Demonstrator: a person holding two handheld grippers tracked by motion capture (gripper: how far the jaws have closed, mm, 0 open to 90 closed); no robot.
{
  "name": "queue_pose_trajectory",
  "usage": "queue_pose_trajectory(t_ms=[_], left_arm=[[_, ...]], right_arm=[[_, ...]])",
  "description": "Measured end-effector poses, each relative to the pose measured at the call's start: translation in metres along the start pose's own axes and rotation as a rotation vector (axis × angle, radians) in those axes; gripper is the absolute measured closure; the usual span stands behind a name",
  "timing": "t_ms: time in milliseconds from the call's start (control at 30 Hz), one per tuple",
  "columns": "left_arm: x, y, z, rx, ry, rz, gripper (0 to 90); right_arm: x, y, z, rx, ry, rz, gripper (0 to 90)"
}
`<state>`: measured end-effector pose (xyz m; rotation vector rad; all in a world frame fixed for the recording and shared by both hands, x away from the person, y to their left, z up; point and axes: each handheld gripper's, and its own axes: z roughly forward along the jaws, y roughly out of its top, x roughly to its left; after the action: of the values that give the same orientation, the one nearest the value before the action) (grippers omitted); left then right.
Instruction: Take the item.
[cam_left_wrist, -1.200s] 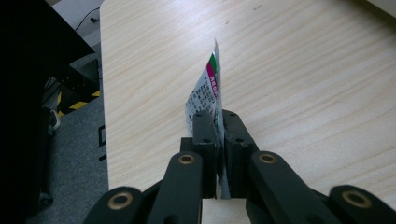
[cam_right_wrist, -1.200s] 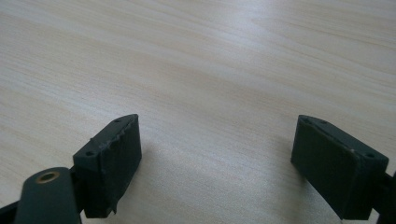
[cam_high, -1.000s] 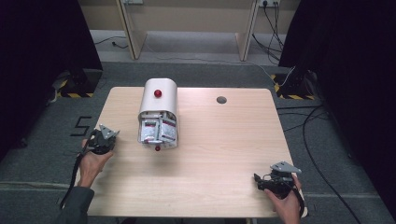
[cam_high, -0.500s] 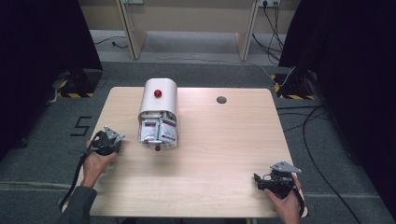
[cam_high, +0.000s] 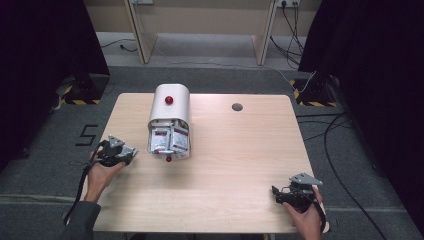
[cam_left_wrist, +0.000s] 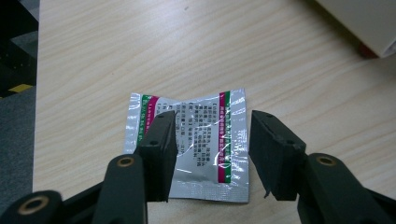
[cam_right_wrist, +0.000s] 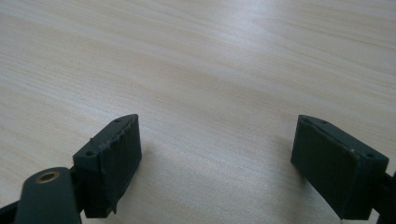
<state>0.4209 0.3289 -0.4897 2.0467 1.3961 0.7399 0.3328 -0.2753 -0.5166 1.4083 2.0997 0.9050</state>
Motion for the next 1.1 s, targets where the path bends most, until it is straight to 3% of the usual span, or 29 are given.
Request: queue_pose_trajectory(t_ms=[167, 367, 433, 733, 1100], left_arm=[[0.002, -0.002, -0.011, -0.036, -0.013, -0.054, 45.3], [0.003, -0.010, -0.023, -0.059, -0.052, -0.124, 31.4], [0.002, -0.010, -0.024, -0.060, -0.048, -0.126, 24.9], [-0.003, -0.016, -0.042, -0.129, -0.085, -0.149, 16.6], [-0.011, -0.026, -0.050, -0.169, -0.102, -0.137, 15.6]], right_arm=[[0.000, 0.000, 0.000, 0.000, 0.001, 0.000, 16.6], [0.000, 0.000, 0.000, 0.000, 0.001, -0.001, 16.6], [0.000, 0.000, 0.000, 0.000, 0.001, -0.001, 16.6], [0.000, 0.000, 0.000, 0.001, 0.001, 0.002, 16.6], [0.000, 0.000, 0.000, 0.001, 0.001, 0.003, 16.6]])
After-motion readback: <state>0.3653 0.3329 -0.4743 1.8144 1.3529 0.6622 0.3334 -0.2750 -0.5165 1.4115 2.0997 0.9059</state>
